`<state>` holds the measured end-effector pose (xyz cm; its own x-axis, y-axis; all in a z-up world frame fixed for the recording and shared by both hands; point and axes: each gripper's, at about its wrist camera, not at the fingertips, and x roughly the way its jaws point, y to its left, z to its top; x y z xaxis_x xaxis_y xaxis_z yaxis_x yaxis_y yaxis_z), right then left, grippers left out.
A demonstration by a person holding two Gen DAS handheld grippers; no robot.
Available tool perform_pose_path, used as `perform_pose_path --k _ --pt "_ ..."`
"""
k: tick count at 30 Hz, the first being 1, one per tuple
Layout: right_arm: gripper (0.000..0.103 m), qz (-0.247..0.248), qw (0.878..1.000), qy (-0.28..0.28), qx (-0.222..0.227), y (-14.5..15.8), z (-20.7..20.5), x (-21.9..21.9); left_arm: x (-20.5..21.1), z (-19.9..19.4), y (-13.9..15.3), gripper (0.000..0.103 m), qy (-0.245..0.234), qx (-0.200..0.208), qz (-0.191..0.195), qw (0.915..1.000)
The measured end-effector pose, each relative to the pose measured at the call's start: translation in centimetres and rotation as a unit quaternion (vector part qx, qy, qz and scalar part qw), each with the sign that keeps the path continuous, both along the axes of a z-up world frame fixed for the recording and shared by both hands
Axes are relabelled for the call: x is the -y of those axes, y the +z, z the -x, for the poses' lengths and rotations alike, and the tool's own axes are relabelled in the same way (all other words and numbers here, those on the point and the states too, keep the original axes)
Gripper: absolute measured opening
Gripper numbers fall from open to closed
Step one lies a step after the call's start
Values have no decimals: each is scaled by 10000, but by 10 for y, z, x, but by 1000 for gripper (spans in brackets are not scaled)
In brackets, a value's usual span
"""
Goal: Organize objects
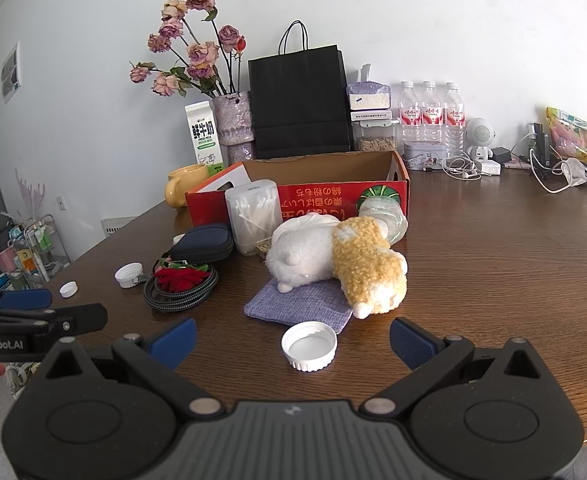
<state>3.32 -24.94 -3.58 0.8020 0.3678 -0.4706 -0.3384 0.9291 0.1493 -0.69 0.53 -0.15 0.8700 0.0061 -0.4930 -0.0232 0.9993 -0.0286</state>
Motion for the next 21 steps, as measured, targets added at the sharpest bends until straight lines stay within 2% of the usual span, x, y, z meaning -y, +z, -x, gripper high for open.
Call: perform_pose_path --k 21 --pt "103 5 10000 7 -1 1 1 -1 -1 0 0 103 -1 -5 9 10000"
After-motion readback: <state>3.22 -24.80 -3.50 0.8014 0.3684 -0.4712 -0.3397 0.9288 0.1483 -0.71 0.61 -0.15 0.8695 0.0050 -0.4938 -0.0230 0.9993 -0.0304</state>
